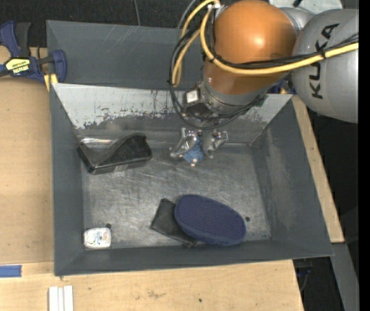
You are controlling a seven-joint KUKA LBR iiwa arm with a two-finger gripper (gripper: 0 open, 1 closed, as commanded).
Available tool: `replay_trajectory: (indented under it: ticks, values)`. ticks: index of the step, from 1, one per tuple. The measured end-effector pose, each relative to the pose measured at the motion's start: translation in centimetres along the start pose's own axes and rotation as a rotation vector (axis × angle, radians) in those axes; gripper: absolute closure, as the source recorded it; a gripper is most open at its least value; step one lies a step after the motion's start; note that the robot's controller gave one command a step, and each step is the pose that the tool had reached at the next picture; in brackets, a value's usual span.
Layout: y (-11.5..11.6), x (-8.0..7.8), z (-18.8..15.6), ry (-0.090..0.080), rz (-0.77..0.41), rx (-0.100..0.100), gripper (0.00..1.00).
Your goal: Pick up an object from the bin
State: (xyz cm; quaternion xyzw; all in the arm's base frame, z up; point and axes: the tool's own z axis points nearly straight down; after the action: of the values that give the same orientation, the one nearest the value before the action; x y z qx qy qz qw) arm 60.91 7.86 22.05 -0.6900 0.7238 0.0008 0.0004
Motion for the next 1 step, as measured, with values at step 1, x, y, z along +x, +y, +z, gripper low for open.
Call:
replay_trajectory:
  ticks: [1]
  values:
    - [0.01,0.01,0.00,0.000,0.000,-0.001,1.00]
